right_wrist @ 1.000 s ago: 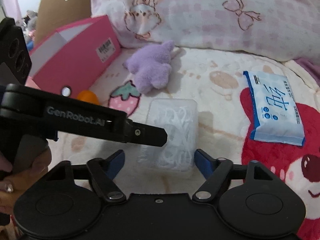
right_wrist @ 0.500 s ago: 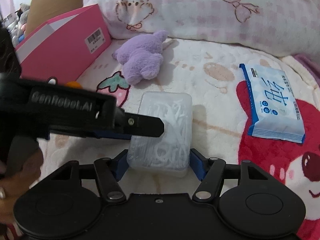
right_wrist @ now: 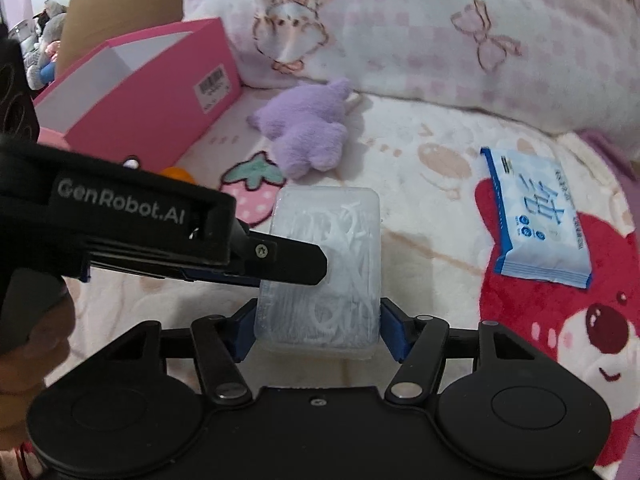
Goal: Organize objects
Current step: 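Lift the clear box with the left gripper over the pink box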
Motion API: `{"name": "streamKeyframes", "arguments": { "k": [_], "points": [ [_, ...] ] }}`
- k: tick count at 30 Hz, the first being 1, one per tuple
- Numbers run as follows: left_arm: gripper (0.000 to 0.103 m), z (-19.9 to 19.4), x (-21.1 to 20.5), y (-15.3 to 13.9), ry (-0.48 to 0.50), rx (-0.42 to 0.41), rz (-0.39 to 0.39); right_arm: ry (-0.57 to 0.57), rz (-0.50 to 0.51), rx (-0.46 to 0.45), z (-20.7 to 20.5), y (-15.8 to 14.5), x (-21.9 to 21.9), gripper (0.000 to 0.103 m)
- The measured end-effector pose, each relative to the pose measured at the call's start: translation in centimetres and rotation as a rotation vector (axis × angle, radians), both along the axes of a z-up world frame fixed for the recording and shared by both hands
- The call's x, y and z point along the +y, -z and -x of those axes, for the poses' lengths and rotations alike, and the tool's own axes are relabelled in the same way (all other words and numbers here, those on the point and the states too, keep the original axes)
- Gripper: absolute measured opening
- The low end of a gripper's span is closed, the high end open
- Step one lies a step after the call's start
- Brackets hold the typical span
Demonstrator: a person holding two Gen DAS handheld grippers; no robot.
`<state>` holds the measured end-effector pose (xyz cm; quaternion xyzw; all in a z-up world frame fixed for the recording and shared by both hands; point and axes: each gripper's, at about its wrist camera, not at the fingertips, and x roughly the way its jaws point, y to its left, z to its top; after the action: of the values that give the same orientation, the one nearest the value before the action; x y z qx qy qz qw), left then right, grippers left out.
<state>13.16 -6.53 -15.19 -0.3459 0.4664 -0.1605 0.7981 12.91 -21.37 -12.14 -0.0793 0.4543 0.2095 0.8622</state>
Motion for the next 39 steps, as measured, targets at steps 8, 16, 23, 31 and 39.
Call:
{"name": "streamKeyframes", "arguments": {
  "k": [8, 16, 23, 31, 39],
  "points": [
    [0.038, 2.6, 1.7, -3.2, 0.024, 0.032, -0.040, -0.037, -0.004, -0.014, 3.0, -2.8, 1.4, 0.066],
    [0.039, 5.8, 3.6, -5.9, 0.022, 0.045, -0.087, -0.068, -0.060, -0.043, 6.1, -4.7, 3.1, 0.066],
    [0.038, 8.3, 4.2, -7.6, 0.016, 0.021, -0.136, -0.100, -0.019, -0.048, 7.7, -6.2, 4.9, 0.065],
    [0.038, 11.5, 4.6, -10.8, 0.017, -0.037, -0.181, -0.161, 0.032, -0.101, 9.7, -9.3, 6.0, 0.065],
    [0.038, 12.6, 6.6, -13.9, -0.010, -0.079, -0.207, -0.259, 0.057, -0.166, 9.9, -12.1, 8.5, 0.065]
  ]
}}
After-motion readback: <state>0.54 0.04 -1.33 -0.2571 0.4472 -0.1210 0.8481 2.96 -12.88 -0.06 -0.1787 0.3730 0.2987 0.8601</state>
